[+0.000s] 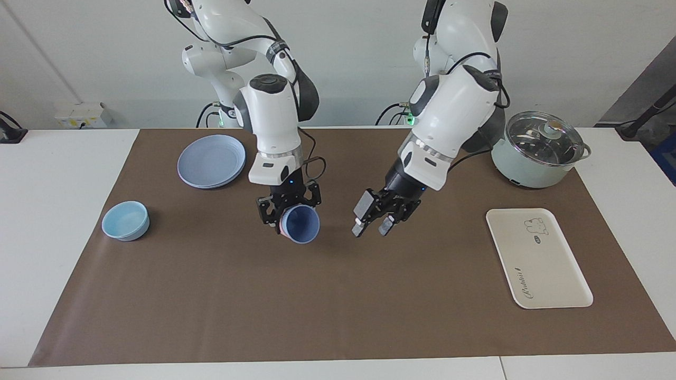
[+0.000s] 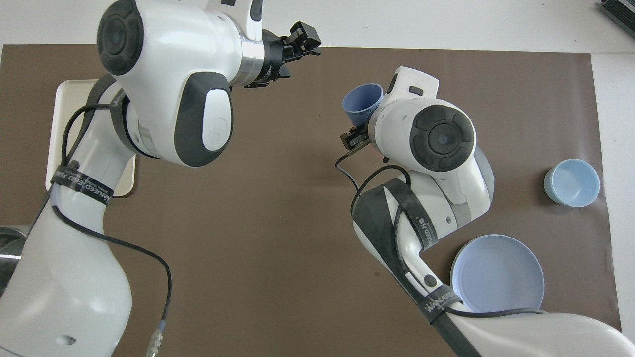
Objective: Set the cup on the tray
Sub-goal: 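Carry the blue cup with the right gripper while the left gripper approaches, then grasp the blue cup with the left gripper while the right gripper releases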
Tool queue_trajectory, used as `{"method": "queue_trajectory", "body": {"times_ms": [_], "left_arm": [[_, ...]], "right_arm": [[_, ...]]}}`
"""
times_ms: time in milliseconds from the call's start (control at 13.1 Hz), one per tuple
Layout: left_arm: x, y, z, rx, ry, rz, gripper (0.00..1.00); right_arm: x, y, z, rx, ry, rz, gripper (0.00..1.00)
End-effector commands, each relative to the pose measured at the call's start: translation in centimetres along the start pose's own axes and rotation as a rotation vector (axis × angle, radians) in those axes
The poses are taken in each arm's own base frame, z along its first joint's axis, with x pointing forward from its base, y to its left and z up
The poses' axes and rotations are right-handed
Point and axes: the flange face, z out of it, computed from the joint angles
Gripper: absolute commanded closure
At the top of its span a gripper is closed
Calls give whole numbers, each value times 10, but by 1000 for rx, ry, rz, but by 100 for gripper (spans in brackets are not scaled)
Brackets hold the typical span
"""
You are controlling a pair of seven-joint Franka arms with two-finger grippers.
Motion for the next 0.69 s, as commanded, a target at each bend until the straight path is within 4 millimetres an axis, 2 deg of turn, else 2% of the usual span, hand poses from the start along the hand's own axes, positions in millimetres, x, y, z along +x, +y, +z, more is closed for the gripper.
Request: {"method": "queue_trajectory", "body": {"times_ms": [0,229,610], "left_arm": [[-7,0,9,18,0,-3,32],[-20,-11,14,121,-125,10,45],[-49,-1,25,123,-183,33,57]], "right_arm": [[-5,-8,-9,-25,-11,-7,100],[-6,-11,-11,-26,-22,-11,100],[-6,-8,-11,-27,-19,-8,100]]}}
